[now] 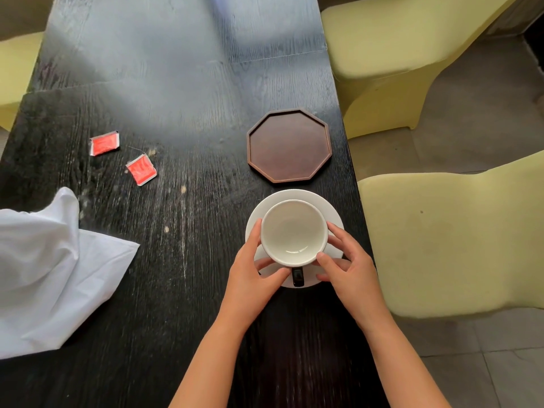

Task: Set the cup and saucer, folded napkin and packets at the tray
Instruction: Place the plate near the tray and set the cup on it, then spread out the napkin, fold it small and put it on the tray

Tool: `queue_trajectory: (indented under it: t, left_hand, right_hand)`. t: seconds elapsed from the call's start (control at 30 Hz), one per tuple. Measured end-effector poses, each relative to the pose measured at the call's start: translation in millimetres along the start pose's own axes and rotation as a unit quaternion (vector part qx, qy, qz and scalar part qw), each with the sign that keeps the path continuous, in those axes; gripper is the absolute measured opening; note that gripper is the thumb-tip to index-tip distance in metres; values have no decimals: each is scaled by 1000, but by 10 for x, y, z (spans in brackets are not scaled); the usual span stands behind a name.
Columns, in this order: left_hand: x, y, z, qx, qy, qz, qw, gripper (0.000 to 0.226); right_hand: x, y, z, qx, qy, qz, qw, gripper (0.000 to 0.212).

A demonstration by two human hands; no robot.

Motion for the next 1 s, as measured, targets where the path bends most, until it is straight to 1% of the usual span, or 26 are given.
queue_trajectory:
  t: [0.33, 0.57, 0.7, 0.77, 0.8, 0.83, 0.9, 0.93, 1.0]
  left_hand:
    - [6, -49, -2, -24, 5, -13, 1000, 88]
    - [33, -106, -10, -42, -1, -8, 999, 88]
    - [3, -77, -48, -21, -7, -31, 999, 87]
    - [-43, 7, -138, 19, 9, -44, 999, 78]
    - [-74, 71, -218, 56, 27, -41, 997, 67]
    - [-113, 157, -310, 104, 45, -25, 993, 53]
    - [-231, 373, -499, 215, 71, 30, 974, 27]
    - [-309, 478, -585, 263, 79, 54, 960, 20]
    - [-482, 671, -747, 320, 94, 95, 938, 17]
  right_hand:
    - [9, -21, -9, -17, 6, -2, 1000, 55]
    - [29, -15, -7, -42, 4, -8, 999, 52]
    - [3, -67, -39, -79, 13, -4, 997, 46]
    - [-37, -182, -90, -155, 29, -21, 987, 41]
    - [-67, -264, -113, -202, 35, -41, 978, 39]
    - [-106, -364, -122, -247, 38, -66, 966, 35]
    - [-211, -584, -80, -318, 28, -115, 941, 30]
    - [-273, -686, -33, -344, 18, -132, 930, 29]
    - [-414, -888, 92, -387, -1, -168, 907, 29]
Point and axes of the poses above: each hand's wrist, its own x-axis towards the middle knuckle, its own z-axis out of the palm, y = z × x, the point moved 8 cm from there along x, towards the middle knuckle, and after that the axes turned 6 degrees about y, right-handed, at the moved point
